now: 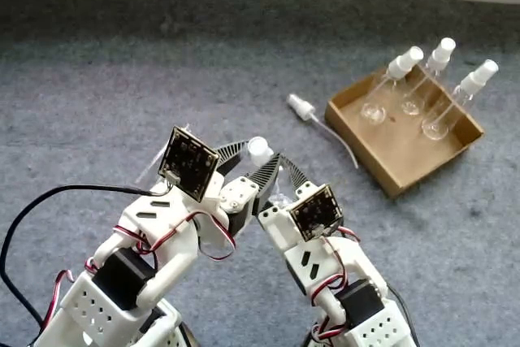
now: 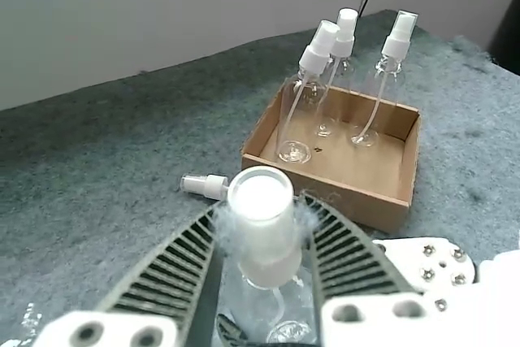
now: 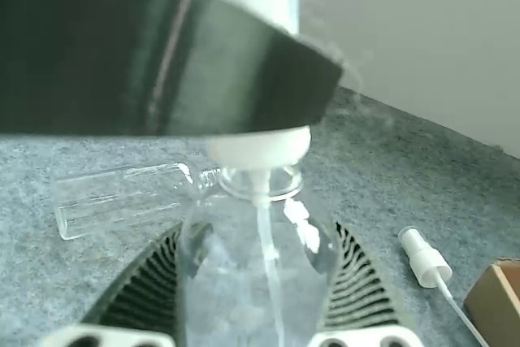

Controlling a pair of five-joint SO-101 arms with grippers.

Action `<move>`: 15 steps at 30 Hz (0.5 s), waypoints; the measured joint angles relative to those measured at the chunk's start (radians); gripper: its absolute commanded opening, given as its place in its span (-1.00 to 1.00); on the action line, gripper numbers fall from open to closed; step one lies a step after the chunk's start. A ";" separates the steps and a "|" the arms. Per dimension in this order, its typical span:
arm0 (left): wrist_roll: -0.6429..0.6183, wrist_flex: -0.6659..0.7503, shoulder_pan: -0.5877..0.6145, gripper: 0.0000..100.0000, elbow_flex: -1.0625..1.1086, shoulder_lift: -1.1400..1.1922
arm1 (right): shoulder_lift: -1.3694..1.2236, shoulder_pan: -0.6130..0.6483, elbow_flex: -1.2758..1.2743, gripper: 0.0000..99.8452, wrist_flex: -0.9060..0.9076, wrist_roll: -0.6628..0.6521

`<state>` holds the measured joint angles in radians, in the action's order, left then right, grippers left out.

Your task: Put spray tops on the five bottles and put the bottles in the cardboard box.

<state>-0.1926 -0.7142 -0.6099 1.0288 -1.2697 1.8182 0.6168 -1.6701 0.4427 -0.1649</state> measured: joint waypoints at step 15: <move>0.048 0.006 0.000 -0.99 0.063 -0.003 | -0.003 0.000 0.000 -0.94 0.002 -0.012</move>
<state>-0.1450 -0.7081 -0.6099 1.0917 -1.2727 1.8151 0.6168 -1.6701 0.4442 -0.1772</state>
